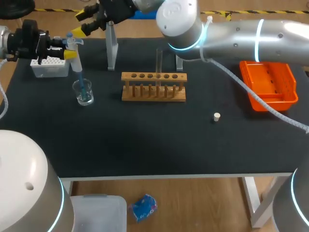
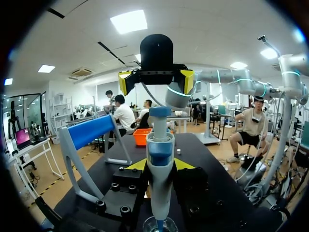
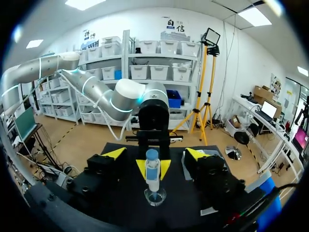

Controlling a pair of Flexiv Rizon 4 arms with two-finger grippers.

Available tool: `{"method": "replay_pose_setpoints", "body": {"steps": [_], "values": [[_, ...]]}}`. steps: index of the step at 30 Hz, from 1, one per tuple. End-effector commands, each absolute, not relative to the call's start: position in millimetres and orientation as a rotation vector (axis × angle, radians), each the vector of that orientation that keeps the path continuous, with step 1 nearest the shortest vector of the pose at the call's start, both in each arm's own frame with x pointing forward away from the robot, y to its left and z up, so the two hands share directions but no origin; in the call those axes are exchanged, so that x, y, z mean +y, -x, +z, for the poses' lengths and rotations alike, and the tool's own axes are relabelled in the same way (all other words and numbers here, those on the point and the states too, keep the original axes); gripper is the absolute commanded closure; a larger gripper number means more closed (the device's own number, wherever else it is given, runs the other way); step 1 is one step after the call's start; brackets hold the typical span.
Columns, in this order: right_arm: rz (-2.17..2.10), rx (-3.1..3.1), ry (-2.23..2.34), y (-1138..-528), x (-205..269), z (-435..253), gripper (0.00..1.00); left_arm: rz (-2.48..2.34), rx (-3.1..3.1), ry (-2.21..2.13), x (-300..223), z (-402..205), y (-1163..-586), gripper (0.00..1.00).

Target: Invert the test tube, pick up the pipette, mount the tip to pipette, aspirate from beaker and dispense into the tube, eject the tip, return the pipette, and cap with the stopper.

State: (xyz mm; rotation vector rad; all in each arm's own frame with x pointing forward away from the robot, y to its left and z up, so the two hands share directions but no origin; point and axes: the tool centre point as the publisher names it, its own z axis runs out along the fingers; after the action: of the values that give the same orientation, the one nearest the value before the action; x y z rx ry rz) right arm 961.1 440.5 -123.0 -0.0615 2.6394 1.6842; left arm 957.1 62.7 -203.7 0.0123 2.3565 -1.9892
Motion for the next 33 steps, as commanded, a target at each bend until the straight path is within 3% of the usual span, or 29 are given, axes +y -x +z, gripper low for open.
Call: {"method": "replay_pose_setpoints", "body": {"steps": [1, 17, 33], "values": [[1.697, 2.611, 0.052, -954, 395, -121, 0.0, -1.99, 2.36, -0.015, 64, -203, -958, 1.0], [1.757, 2.44, 0.131, -957, 215, -105, 0.0, -1.99, 2.36, -0.015, 64, -203, -958, 1.0], [1.933, 2.291, -0.011, -950, 127, -169, 0.0, -1.99, 2.36, -0.015, 64, -203, -958, 1.0]]}}
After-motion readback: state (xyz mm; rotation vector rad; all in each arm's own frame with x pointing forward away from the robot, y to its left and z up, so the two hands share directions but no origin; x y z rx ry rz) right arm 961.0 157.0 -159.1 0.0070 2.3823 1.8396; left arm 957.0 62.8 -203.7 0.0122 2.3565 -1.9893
